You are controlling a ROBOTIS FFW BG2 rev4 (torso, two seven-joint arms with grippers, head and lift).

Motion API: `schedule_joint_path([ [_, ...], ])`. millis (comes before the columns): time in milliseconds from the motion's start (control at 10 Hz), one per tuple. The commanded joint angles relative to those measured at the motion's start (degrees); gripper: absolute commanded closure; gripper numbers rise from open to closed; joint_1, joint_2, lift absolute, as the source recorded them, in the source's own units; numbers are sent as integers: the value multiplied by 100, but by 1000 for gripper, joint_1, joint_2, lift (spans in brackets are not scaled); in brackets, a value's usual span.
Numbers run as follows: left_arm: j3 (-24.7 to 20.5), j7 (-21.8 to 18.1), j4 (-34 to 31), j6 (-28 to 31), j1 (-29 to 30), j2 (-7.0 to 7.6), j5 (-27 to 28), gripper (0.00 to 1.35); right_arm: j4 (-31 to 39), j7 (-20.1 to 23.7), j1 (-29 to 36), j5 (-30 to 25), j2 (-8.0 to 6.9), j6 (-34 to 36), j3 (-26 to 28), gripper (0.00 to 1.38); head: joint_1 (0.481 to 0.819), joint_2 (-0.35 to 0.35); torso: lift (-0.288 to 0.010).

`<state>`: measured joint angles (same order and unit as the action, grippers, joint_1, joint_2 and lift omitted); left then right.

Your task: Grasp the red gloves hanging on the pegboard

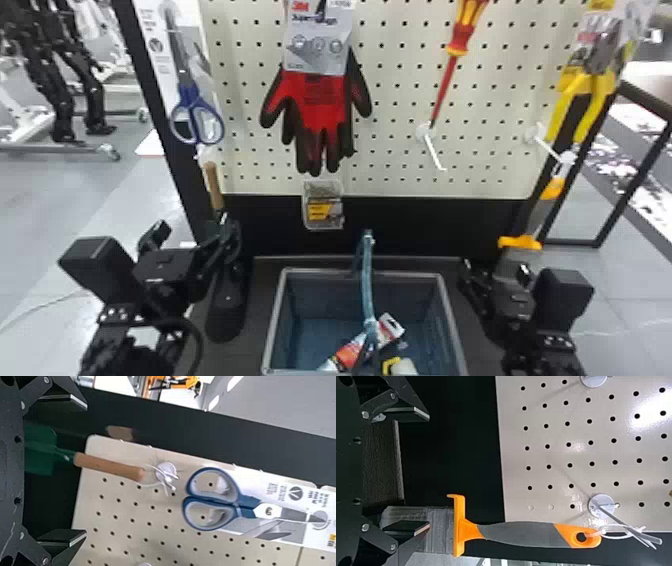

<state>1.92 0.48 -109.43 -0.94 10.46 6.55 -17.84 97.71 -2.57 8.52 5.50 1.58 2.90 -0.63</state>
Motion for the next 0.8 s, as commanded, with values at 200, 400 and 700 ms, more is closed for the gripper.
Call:
schedule_joint_path([
  [200, 89, -338, -324, 868, -483, 4, -527, 176, -15, 2, 0, 3, 0, 0, -7, 321, 549, 0, -100],
  [400, 186, -522, -324, 1237, -756, 4, -633, 176, -23, 2, -26, 3, 0, 0, -16, 321, 549, 0, -100],
  [700, 335, -628, -307, 1413, -1010, 100, -773, 177, -32, -6, -44, 3, -9, -26, -16, 321, 549, 0, -100],
])
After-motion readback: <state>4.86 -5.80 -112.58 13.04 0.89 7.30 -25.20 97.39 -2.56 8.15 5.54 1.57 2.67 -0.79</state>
